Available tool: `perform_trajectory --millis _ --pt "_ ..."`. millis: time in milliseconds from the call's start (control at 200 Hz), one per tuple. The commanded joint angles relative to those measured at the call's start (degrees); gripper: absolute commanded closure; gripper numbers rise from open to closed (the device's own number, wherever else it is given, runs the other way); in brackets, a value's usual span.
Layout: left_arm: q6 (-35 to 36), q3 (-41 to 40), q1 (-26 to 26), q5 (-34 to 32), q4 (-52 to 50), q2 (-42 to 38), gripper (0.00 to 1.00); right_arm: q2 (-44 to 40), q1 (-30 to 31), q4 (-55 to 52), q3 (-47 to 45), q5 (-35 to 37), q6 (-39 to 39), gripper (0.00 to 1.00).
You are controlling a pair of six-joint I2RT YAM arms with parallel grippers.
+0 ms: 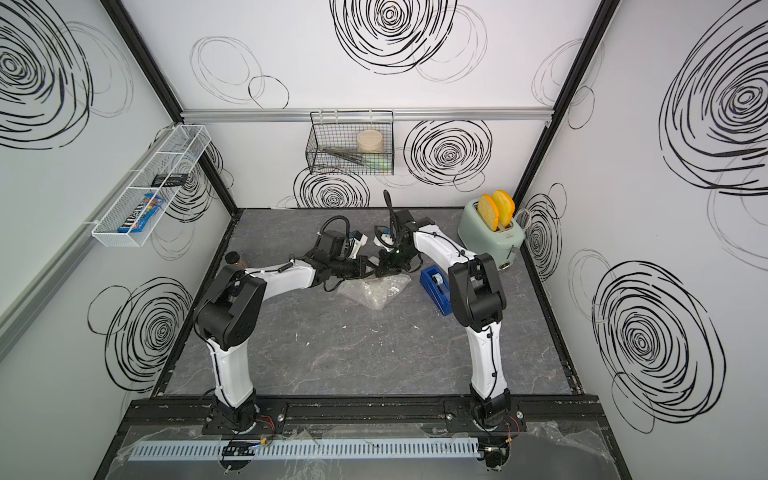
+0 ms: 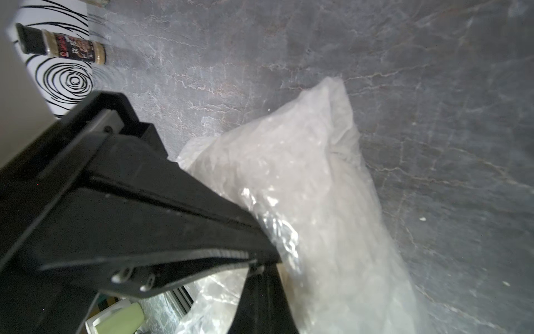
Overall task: Wrap mugs in bubble wrap
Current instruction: Stick the tape on the bubble wrap.
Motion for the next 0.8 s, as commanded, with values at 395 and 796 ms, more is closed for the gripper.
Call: perform_trajectory --millis 395,796 --pt "-1.0 0.1 0.5 -4.7 -4.4 -2.2 1.0 5.8 3.4 -5.6 3.7 16.4 3.4 1.0" --pt "4.6 2.5 -0.4 -17.4 -16.1 -6.9 1.0 7.8 4.9 -7.7 6.4 21.5 5.5 1.0"
